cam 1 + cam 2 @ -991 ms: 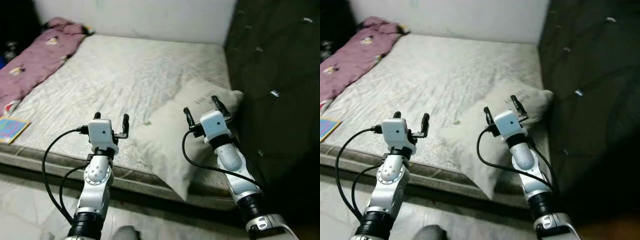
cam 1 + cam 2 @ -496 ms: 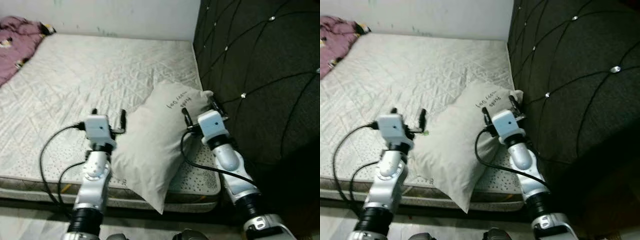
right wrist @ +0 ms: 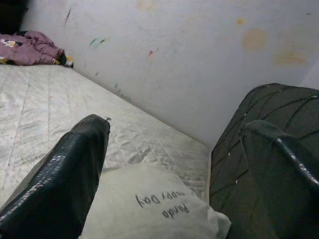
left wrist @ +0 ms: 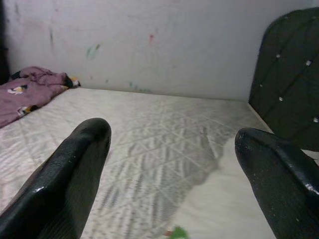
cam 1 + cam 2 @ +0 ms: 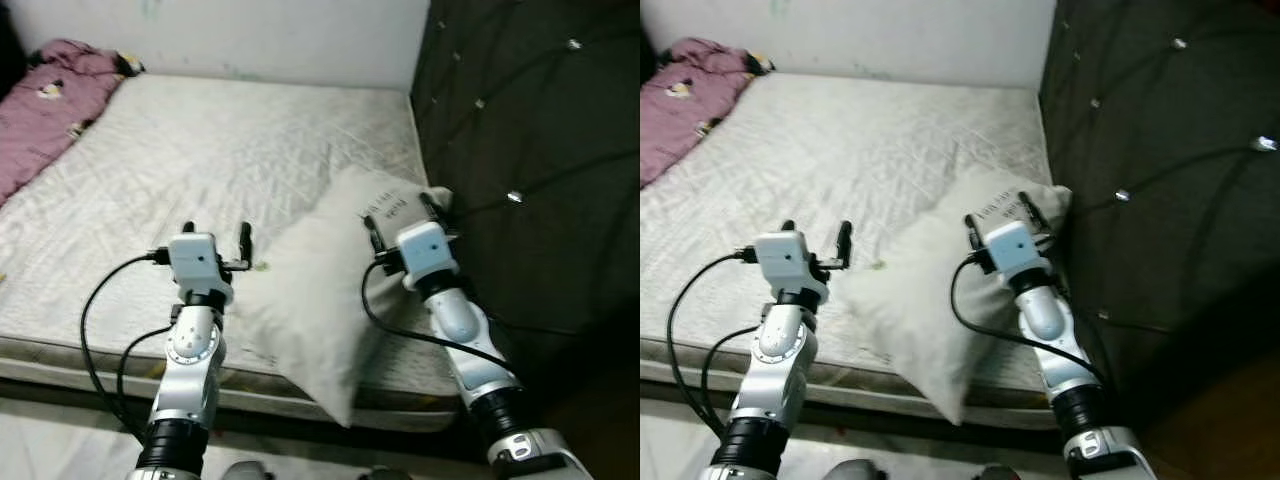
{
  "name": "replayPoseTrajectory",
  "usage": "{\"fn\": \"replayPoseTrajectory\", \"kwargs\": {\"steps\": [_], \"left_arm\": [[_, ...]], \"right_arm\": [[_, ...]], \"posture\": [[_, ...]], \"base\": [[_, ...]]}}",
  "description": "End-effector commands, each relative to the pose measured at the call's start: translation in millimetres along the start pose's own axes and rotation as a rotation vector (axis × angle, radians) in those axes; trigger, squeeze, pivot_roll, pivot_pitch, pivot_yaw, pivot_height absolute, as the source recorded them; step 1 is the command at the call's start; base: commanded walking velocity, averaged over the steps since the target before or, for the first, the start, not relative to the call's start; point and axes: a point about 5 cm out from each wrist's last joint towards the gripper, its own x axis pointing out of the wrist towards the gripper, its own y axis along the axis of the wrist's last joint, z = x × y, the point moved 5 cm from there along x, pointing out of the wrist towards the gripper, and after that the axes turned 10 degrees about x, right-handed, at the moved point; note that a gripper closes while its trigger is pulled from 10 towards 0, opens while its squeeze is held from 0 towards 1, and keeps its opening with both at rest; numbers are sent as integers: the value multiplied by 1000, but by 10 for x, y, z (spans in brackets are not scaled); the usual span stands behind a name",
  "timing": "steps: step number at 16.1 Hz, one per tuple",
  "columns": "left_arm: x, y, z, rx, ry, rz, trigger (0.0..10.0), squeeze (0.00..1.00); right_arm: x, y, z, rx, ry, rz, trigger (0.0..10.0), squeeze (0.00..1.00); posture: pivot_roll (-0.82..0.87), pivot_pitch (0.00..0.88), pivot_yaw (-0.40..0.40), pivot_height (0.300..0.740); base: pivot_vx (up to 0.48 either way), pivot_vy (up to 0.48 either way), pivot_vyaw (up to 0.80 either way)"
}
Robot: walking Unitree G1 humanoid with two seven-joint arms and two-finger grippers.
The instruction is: Clean up the room
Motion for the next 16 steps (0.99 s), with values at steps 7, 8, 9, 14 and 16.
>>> {"fn": "replayPoseTrajectory", "kwargs": {"steps": [7,8,9,14,16], "left_arm": [[-6,-35,-131,26,38,-15,10000,0],[-5,-37,-134,27,40,-16,10000,0],[-5,-38,-137,28,42,-16,10000,0],[0,-40,-186,44,81,-20,10000,0],[4,-48,-203,44,86,-23,10000,0]], "right_arm": [[49,40,-80,15,23,10,10000,0],[51,34,-83,15,24,7,10000,0],[53,16,-82,38,21,-4,10000,0],[63,33,-84,24,20,7,10000,0],[66,37,-89,26,20,10,10000,0]], "posture": [[42,0,9,740],[43,0,9,740],[43,0,9,740],[45,0,11,740],[45,0,11,740]], "base": [[0,272,0],[0,0,0],[0,0,-544],[0,0,-800],[0,0,-253]]}}
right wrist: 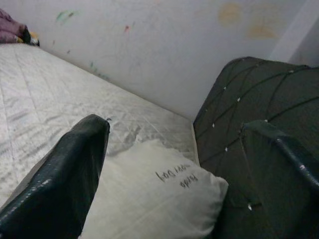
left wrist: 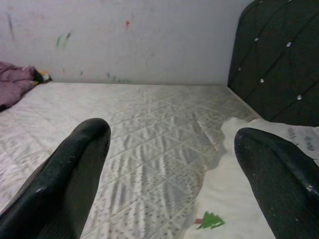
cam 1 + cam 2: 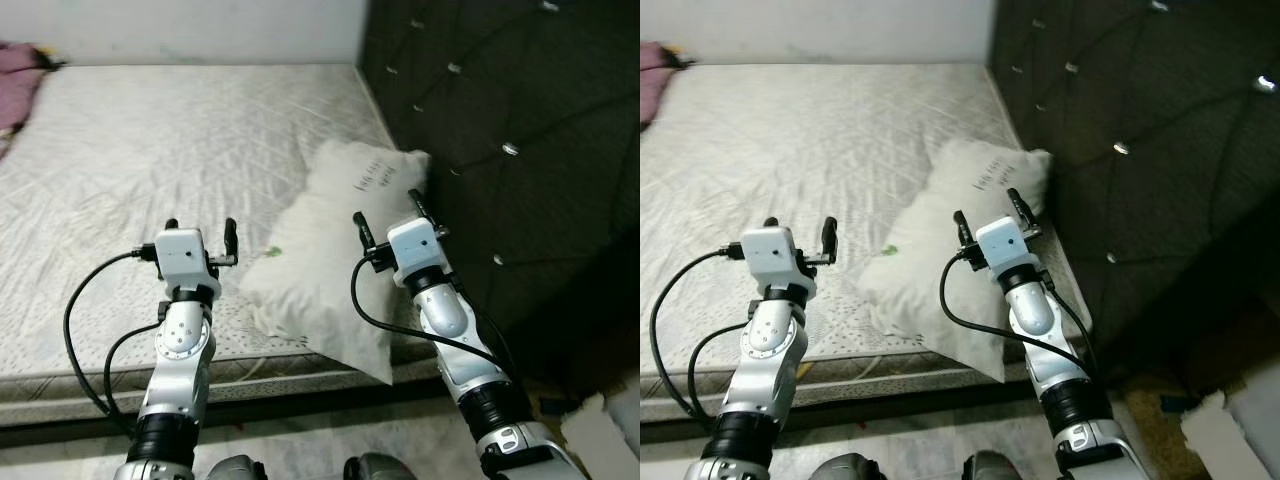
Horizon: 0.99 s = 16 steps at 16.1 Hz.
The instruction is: Clean up the room
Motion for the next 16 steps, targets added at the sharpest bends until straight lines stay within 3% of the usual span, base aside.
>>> {"fn": "replayPoseTrajectory", "kwargs": {"steps": [1,5,13,16], "left_arm": [[-9,-28,-30,5,1,-12,10000,0],[-27,8,9,-6,-40,12,10000,0],[-40,-2,19,-24,-47,8,10000,0],[-32,-21,-10,-17,-23,-4,10000,0]], "right_arm": [[27,35,-11,7,2,11,10000,0],[17,33,-14,7,0,12,10000,0],[13,30,-1,6,-4,10,10000,0],[10,19,3,2,-3,7,10000,0]], "posture": [[46,0,12,740],[43,0,16,740],[43,0,14,740],[44,0,14,740]], "base": [[0,0,0],[0,0,0],[369,0,0],[0,0,0]]}}
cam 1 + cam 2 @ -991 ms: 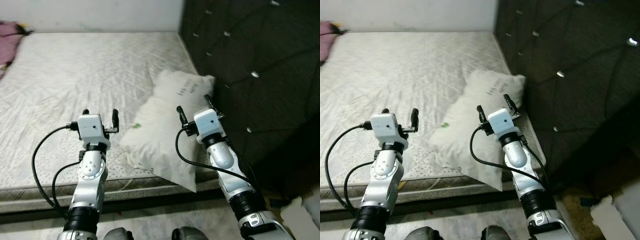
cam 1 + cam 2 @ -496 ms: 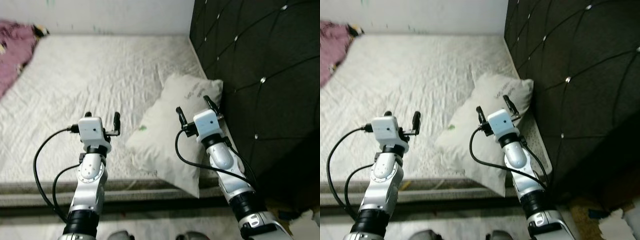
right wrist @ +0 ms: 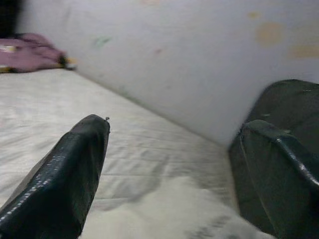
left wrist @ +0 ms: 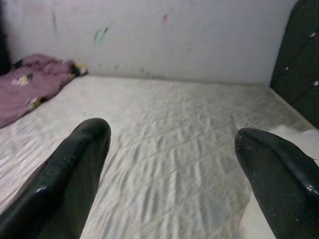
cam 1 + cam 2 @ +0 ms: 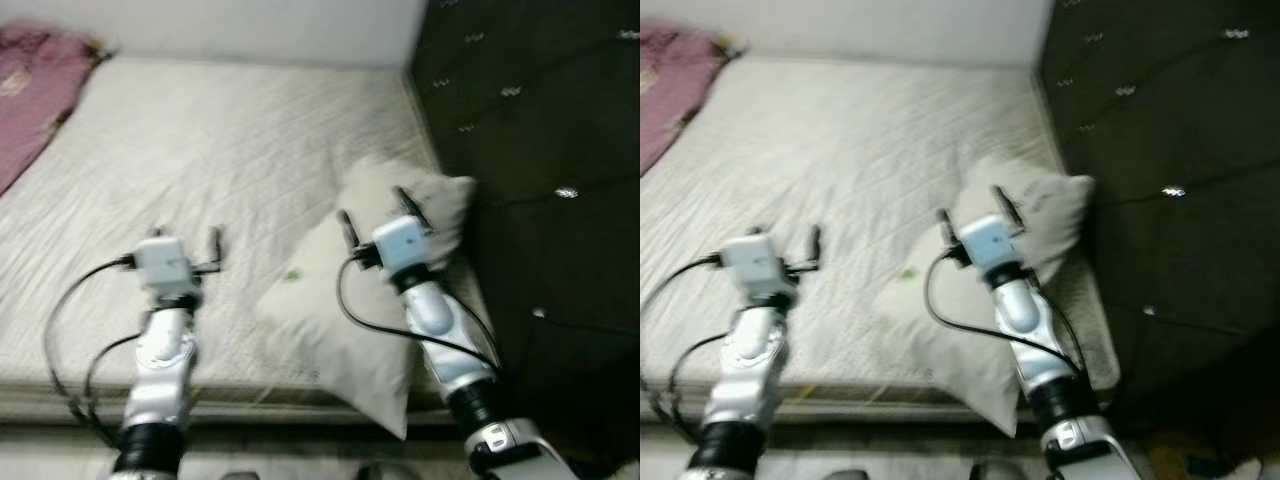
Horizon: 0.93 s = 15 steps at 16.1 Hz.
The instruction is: Clean up the room
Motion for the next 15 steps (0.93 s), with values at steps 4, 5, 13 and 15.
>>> {"fn": "replayPoseTrajectory", "kwargs": {"steps": [4,5,13,15], "left_arm": [[15,58,169,-11,-41,12,10000,0],[17,56,166,-10,-37,11,10000,0],[21,29,137,-6,-9,-6,10000,0],[22,19,91,3,25,-19,10000,0]], "right_arm": [[-85,-112,176,-13,-47,-44,10000,0],[-84,-113,176,-12,-48,-45,10000,0],[-83,-111,175,-10,-48,-42,10000,0],[-88,-116,181,-9,-46,-45,10000,0]], "posture": [[43,0,17,740],[43,0,18,740],[43,0,18,740],[45,0,18,740]], "base": [[0,0,-102],[0,0,-800],[0,0,-800],[0,0,-400]]}}
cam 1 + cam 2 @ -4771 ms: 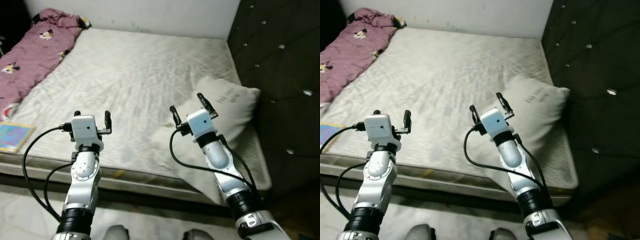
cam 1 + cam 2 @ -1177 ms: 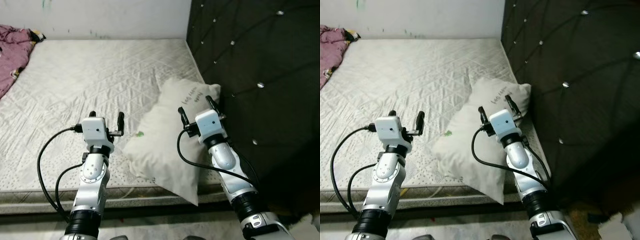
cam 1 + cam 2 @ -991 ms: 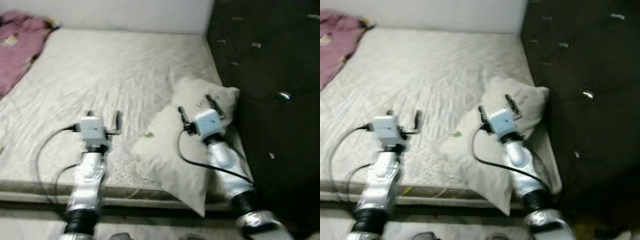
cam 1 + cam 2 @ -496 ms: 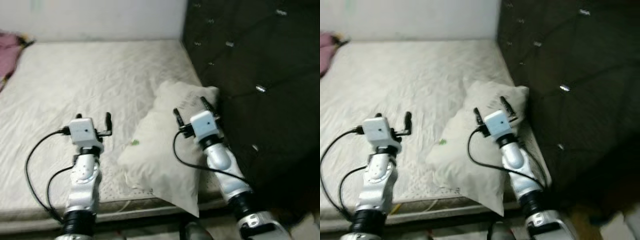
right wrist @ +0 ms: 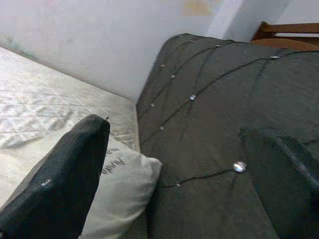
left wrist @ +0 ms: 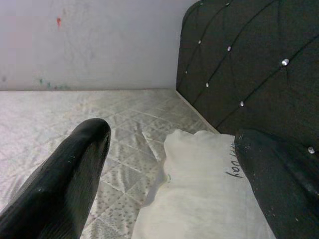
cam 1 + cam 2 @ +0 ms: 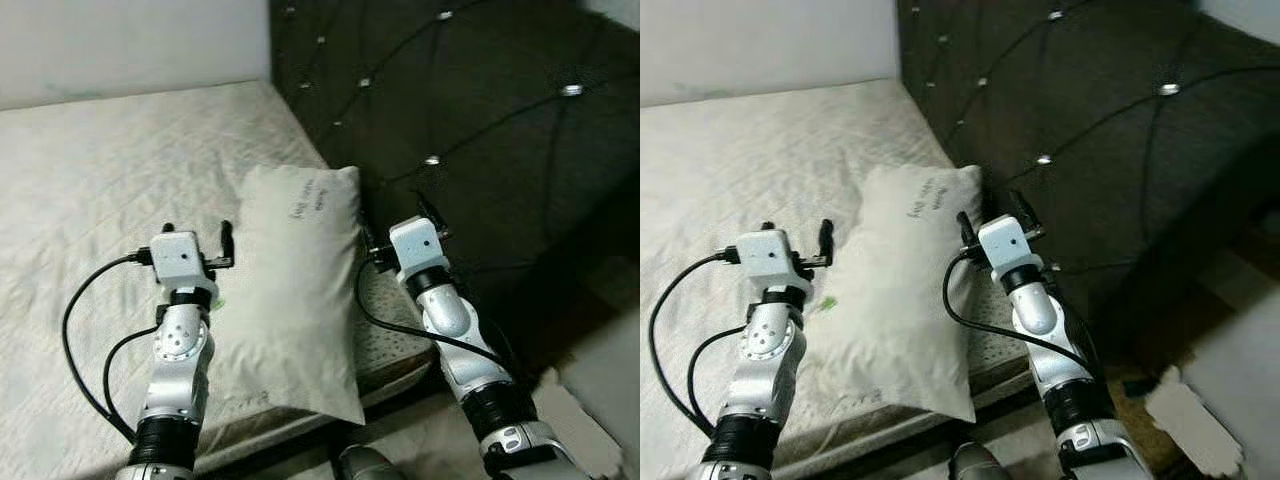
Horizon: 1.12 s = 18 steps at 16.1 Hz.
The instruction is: Clean up the room
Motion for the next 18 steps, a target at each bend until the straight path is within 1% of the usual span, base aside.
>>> {"fn": "replayPoseTrajectory", "kwargs": {"steps": [1,2,3,5,6,7,8,9,10,12,14,16,17,18], "left_arm": [[5,11,-18,9,11,-3,10000,0],[13,38,-51,20,25,4,10000,0],[22,69,-83,22,31,11,10000,0],[36,82,-94,44,34,12,10000,0],[52,102,-64,37,20,17,10000,0],[61,108,-56,33,16,18,10000,0],[77,116,-44,29,12,19,10000,0],[89,134,-62,16,23,21,10000,0],[82,119,-97,12,37,17,10000,0],[56,41,-169,26,48,-1,10000,0],[22,-32,-208,28,57,-27,10000,0],[-3,-76,-213,24,56,-47,10000,0],[-21,-71,-213,21,54,-53,10000,0],[-53,-87,-185,21,28,-62,10000,0]], "right_arm": [[16,26,8,6,0,8,10000,0],[15,30,7,3,6,10,10000,0],[16,19,22,24,-1,3,10000,0],[26,1,42,8,-7,-12,10000,0],[40,16,28,-22,1,-5,10000,0],[48,16,23,-23,2,-6,10000,0],[54,28,22,6,-4,1,10000,0],[50,27,16,6,-4,0,10000,0],[55,25,11,29,-4,-2,10000,0],[72,42,-2,22,11,3,10000,0],[75,64,15,32,9,8,10000,0],[41,71,11,42,0,7,10000,0],[4,88,30,76,-21,5,10000,0],[-64,62,38,122,-48,-14,10000,0]], "posture": [[46,0,18,740],[47,0,18,740],[48,0,21,740],[46,0,25,740],[45,0,26,740],[45,0,26,740],[47,0,25,740],[54,0,15,740],[57,0,7,740],[62,0,0,740],[50,0,-3,740],[34,0,6,740],[23,0,13,740],[23,10,14,740]], "base": [[0,0,0],[0,0,0],[0,0,0],[0,0,0],[0,0,800],[0,0,800],[0,0,800],[0,0,800],[0,0,0],[0,0,0],[0,0,0],[0,0,0],[0,0,0],[0,0,0]]}}
